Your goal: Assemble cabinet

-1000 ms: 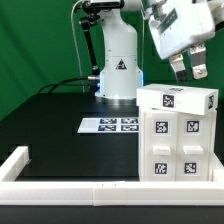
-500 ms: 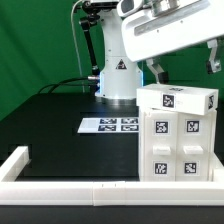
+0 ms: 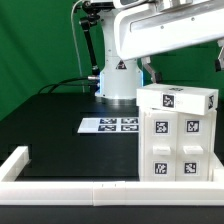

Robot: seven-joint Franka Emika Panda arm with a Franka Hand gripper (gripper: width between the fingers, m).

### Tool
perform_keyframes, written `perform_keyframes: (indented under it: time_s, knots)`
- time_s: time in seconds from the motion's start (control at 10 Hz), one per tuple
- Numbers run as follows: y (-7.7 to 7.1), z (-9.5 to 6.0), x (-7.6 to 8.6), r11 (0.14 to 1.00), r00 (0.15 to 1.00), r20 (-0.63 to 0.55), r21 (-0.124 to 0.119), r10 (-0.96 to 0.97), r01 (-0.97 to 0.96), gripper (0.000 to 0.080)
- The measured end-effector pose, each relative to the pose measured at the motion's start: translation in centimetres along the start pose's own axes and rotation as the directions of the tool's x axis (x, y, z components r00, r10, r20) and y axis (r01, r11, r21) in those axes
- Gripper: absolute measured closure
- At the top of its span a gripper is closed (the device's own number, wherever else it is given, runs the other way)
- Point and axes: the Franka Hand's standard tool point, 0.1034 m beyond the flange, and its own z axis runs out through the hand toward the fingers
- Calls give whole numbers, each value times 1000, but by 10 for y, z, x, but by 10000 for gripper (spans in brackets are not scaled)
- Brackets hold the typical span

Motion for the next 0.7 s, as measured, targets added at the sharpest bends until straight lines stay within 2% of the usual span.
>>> perform_keyframes:
  time_s: [0.3, 0.5, 0.7]
  knots:
    - [2, 4, -5, 933, 933, 12, -11, -361, 361, 2]
    - [1, 6, -7, 831, 832, 39, -33, -554, 555, 2]
    - [4, 8, -8, 724, 725, 57, -33, -687, 689, 2]
